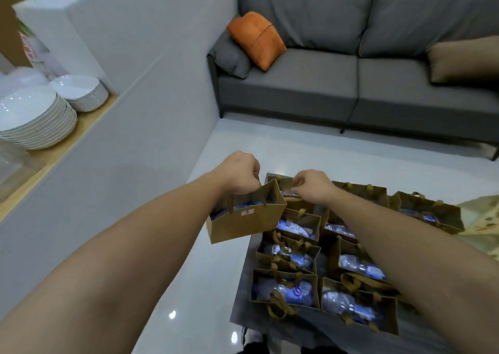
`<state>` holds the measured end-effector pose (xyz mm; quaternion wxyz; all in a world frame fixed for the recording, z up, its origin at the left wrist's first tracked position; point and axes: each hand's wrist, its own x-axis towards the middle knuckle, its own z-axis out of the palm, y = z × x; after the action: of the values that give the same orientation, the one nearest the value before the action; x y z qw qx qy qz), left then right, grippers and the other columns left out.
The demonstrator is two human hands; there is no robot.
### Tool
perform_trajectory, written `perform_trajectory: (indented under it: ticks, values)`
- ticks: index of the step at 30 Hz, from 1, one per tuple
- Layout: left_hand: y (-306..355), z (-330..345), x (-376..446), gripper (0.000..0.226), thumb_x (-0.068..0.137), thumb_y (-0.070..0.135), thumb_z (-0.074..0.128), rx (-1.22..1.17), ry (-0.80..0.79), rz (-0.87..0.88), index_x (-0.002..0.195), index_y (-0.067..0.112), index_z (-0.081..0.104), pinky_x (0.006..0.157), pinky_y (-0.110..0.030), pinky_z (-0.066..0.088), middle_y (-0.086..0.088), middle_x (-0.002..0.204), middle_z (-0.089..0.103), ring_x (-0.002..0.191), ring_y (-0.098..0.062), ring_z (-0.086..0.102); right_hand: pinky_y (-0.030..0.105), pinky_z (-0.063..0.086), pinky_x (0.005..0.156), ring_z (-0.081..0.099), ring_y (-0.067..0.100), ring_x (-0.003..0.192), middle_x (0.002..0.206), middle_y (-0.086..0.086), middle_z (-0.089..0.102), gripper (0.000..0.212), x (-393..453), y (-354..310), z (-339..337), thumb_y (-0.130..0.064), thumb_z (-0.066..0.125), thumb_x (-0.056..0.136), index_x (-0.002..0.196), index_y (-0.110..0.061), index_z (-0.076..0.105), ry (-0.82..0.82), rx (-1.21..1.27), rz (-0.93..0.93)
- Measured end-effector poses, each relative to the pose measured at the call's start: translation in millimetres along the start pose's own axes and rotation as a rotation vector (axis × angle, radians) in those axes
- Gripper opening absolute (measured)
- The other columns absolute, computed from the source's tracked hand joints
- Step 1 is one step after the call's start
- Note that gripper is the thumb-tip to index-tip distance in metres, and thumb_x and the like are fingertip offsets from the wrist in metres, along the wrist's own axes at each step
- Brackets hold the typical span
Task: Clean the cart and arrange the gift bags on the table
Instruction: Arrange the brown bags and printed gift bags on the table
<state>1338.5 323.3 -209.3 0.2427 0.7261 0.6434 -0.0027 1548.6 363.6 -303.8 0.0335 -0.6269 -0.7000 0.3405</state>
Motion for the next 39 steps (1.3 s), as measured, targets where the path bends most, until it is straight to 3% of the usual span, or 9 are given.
perform_trajectory:
  ticks: [8,14,18,20,23,25,30,36,39]
  values:
    - [119,-23,14,0.023,0.082,0.014,0.066,0.042,0.028,0.362,0.063,0.021,0.056,0.056,-0.025,0.041,-0.001,0.068,0.055,0.072,-0.017,0.057,0.032,0.052,0.087,0.061,0.019,0.107,0.129,0.002,0.063,0.039,-91,44,-63,-0.042,0.056,0.101,0.13,-0.017,0.063,0.222,0.169,0.197]
    - [221,10,15,0.013,0.084,0.014,0.068,0.106,-0.082,0.605,0.072,0.017,0.063,0.058,-0.028,0.048,-0.003,0.072,0.058,0.071,-0.017,0.059,0.041,0.053,0.097,0.059,0.023,0.116,0.132,0.004,0.061,0.052,-183,123,-87,-0.051,0.053,0.1,0.14,-0.018,0.056,0.325,0.364,0.418]
    - [292,49,10,0.013,0.085,0.017,0.068,0.134,-0.148,0.705,0.072,0.015,0.066,0.057,-0.028,0.048,-0.003,0.073,0.059,0.07,-0.017,0.059,0.033,0.057,0.07,0.064,0.023,0.105,0.132,0.005,0.061,0.053,-232,179,-92,-0.045,0.062,0.097,0.139,-0.014,0.055,0.381,0.467,0.547]
    - [331,72,4,0.017,0.086,0.021,0.068,0.127,-0.177,0.747,0.069,0.016,0.064,0.055,-0.026,0.043,-0.002,0.07,0.057,0.068,-0.016,0.057,0.034,0.059,0.061,0.069,0.024,0.088,0.112,0.011,0.068,0.033,-255,208,-92,-0.036,0.064,0.098,0.118,-0.011,0.064,0.416,0.516,0.604]
    - [387,114,-12,0.02,0.086,0.026,0.068,0.145,-0.247,0.811,0.069,0.02,0.061,0.051,-0.026,0.043,0.0,0.073,0.056,0.068,-0.014,0.056,0.023,0.052,0.045,0.066,0.016,0.06,0.083,0.011,0.063,0.009,-292,249,-89,-0.016,0.062,0.099,0.093,-0.008,0.064,0.448,0.628,0.728]
    - [418,145,-25,0.016,0.085,0.026,0.067,0.199,-0.32,0.861,0.076,0.013,0.065,0.052,-0.029,0.047,-0.003,0.078,0.058,0.072,-0.018,0.058,0.029,0.054,0.05,0.066,0.021,0.066,0.083,0.011,0.063,0.006,-311,283,-82,-0.013,0.062,0.095,0.095,-0.009,0.066,0.413,0.596,0.797]
    - [463,227,-45,0.027,0.083,0.02,0.065,0.313,-0.491,0.908,0.063,0.009,0.05,0.048,-0.03,0.031,-0.009,0.066,0.044,0.062,-0.022,0.043,0.034,0.052,0.055,0.063,0.029,0.065,0.075,0.015,0.061,0.011,-350,354,-55,-0.005,0.066,0.082,0.09,0.002,0.07,0.35,0.561,0.912]
    - [471,310,-43,0.023,0.079,0.024,0.069,0.319,-0.656,0.788,0.063,0.017,0.054,0.058,-0.034,0.05,-0.008,0.075,0.06,0.075,-0.024,0.062,0.036,0.054,0.065,0.066,0.03,0.085,0.087,0.013,0.067,0.007,-360,415,-6,-0.012,0.068,0.081,0.086,-0.009,0.067,0.315,0.56,0.939]
    - [467,341,-43,0.026,0.082,0.027,0.067,0.315,-0.675,0.754,0.066,0.018,0.049,0.061,-0.034,0.043,-0.007,0.073,0.056,0.079,-0.027,0.061,0.029,0.049,0.067,0.065,0.025,0.089,0.093,0.009,0.07,0.013,-354,438,19,-0.015,0.068,0.08,0.091,-0.011,0.073,0.299,0.599,0.941]
